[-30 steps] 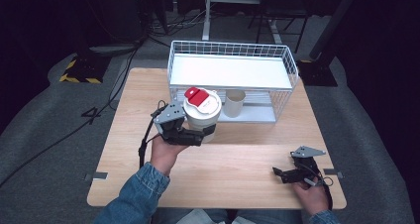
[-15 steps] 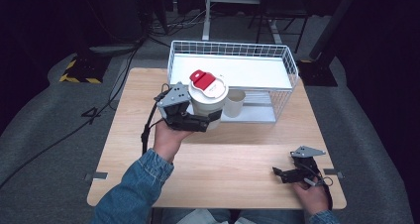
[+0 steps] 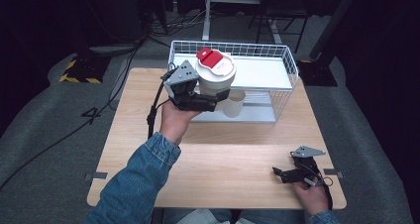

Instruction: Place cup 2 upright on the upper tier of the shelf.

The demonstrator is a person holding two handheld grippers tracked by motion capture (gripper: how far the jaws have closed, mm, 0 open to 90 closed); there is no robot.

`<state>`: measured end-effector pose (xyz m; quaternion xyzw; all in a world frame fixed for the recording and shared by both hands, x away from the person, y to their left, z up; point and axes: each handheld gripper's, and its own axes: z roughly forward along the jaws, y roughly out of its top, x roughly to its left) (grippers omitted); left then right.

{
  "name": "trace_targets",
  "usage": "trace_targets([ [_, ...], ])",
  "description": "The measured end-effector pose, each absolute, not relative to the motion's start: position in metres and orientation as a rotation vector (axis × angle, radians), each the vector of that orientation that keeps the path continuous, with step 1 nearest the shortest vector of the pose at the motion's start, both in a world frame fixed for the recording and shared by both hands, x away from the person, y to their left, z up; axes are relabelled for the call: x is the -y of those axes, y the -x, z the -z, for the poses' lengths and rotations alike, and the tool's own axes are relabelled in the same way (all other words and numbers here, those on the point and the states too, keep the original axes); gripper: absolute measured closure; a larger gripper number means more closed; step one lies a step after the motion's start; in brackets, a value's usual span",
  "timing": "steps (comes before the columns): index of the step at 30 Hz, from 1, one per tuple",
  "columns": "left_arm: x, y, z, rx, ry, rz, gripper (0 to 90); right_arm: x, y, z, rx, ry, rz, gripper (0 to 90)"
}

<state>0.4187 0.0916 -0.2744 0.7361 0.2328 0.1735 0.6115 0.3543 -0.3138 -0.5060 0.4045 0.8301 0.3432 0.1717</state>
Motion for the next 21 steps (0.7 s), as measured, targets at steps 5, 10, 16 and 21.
trace_targets([
  [5,-0.086,-0.431,0.267,-0.547,-1.706,-0.422,13.6,0.314,-0.354,0.506,-2.357,-1.148,-0.974,0.1],
  [10,-0.081,-0.44,0.264,-0.558,-1.709,-0.436,13.6,0.314,-0.354,0.506,-2.356,-1.148,-0.974,0.1],
  [16,-0.076,-0.453,0.262,-0.579,-1.701,-0.451,13.6,0.314,-0.354,0.506,-2.356,-1.148,-0.974,0.1],
  [21,-0.072,-0.463,0.26,-0.595,-1.689,-0.461,13.6,0.314,-0.354,0.506,-2.356,-1.149,-0.974,0.1],
])
